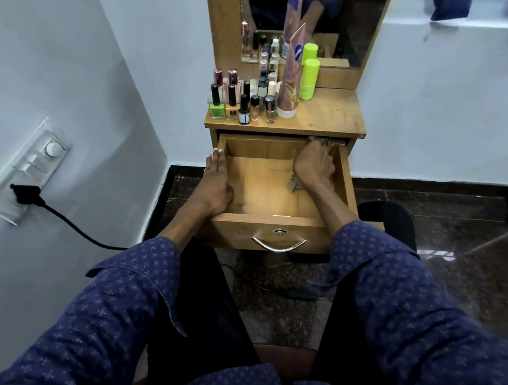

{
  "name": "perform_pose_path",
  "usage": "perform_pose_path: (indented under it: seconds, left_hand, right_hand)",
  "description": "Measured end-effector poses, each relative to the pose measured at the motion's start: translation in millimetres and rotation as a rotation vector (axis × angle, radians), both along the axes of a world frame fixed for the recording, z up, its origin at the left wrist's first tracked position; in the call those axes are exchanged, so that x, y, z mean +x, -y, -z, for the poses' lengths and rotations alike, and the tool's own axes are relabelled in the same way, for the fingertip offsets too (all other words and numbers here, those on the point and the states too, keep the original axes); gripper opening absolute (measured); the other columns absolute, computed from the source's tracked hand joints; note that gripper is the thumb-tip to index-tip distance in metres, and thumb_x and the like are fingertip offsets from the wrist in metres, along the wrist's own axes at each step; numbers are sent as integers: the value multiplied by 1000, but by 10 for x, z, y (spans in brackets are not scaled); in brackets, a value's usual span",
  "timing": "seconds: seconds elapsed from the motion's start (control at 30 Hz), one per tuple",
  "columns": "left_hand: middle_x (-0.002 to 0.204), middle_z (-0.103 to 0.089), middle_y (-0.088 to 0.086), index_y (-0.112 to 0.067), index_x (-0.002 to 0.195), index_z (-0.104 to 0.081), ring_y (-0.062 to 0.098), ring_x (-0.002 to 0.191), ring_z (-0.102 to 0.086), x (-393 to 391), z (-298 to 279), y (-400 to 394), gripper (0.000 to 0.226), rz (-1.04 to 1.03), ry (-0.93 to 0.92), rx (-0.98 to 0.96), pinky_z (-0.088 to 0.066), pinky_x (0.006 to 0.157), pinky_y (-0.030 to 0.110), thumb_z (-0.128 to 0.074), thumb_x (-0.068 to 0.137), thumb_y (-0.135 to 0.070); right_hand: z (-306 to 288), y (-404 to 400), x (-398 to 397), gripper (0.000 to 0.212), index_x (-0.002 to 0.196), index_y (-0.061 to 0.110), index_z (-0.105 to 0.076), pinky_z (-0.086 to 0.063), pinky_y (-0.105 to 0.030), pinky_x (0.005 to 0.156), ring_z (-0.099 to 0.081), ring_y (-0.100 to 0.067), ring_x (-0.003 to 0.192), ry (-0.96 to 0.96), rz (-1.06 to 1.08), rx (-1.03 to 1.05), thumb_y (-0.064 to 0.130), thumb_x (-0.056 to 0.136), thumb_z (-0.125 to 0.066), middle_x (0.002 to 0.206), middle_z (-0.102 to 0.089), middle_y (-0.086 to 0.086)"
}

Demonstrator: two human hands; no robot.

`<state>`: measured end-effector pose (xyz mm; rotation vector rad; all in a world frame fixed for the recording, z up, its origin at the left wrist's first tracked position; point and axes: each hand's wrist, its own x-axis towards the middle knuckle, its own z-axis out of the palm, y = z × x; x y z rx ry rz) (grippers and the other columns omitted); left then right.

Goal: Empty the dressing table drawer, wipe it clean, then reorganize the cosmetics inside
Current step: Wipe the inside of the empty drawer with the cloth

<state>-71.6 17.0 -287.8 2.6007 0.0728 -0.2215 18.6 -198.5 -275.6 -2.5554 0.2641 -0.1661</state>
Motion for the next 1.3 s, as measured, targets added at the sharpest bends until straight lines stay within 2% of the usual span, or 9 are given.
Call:
perform_pose_path:
  seconds: [0.1, 0.2, 0.33, 0.43, 0.67, 0.8, 1.03, 1.13, 1.3]
  left_hand:
    - [174, 19, 13, -4, 165, 15, 30, 161, 17, 13, 6, -13, 92, 8, -10, -1, 3, 128, 35, -52, 102, -3]
    - [174, 19, 14, -4, 164, 15, 30, 161, 18, 22, 23, -22, 92, 12, -10, 2, 2, 129, 37, -52, 102, -3]
    - [174, 16, 16, -2, 164, 13, 32, 161, 14, 25, 33, -37, 94, 19, -1, 11, 0, 129, 37, -55, 100, -1]
    - [174, 16, 15, -2, 164, 13, 31, 162, 12, 30, 19, -41, 98, 15, -6, 27, 0, 129, 37, -59, 98, 0]
    - [174, 17, 15, -2, 164, 15, 31, 162, 13, 32, 14, -41, 101, 26, -22, 30, -1, 130, 38, -62, 98, -3]
    - [174, 17, 16, -1, 164, 15, 32, 162, 13, 32, -5, -42, 102, 34, -21, 41, -2, 131, 39, -63, 97, -3]
    - [172, 20, 19, 1, 162, 16, 35, 160, 17, 27, 0, -11, 105, 31, -23, 27, 1, 130, 38, -66, 97, -5]
    - [171, 22, 21, 3, 161, 18, 36, 159, 19, 45, 16, -11, 106, 38, -16, 42, 3, 129, 37, -66, 98, -7]
    - [170, 23, 22, 4, 160, 18, 38, 159, 20, 93, 60, -26, 106, 39, -12, 45, 4, 129, 37, -65, 97, -8]
  right_hand:
    - [-31, 71, -17, 23, 120, 6, -67, -44, -26, 63, -63, -23, 92, -34, 195, 449, 17, 106, -52, 113, -68, -6]
    - [-74, 146, 44, 34, 134, -2, -60, -56, -31, 71, -68, -22, 90, -149, 303, 840, 14, 106, -48, 121, -70, -11]
    - [-248, 209, 172, 31, 119, 0, -68, -66, -40, 78, -77, -27, 87, -169, 324, 1071, 9, 107, -41, 106, -75, -14]
    - [-269, 249, 156, 21, 102, 5, -64, -63, -25, 62, -71, -21, 74, -227, 301, 1026, 8, 107, -44, 98, -72, -12]
    - [-181, 323, 211, 26, 81, 12, -60, -57, -28, 72, -66, -18, 80, -218, 229, 855, 11, 104, -47, 96, -70, -7]
    - [-146, 364, 309, 20, 87, 12, -61, -61, -44, 94, -73, -25, 91, -237, 261, 935, 8, 102, -48, 107, -73, -16]
    - [-222, 110, 348, 26, 119, 3, -63, -54, -27, 74, -68, -19, 90, -253, 247, 768, 16, 105, -45, 109, -68, -10]
    - [-294, -103, 357, 16, 110, 8, -61, -45, -17, 53, -59, -11, 74, -299, 118, 649, 22, 108, -52, 90, -62, -4]
    - [-242, -675, 282, 24, 104, 3, -63, -54, -30, 72, -61, -17, 75, -416, -75, 712, 23, 107, -50, 86, -63, -5]
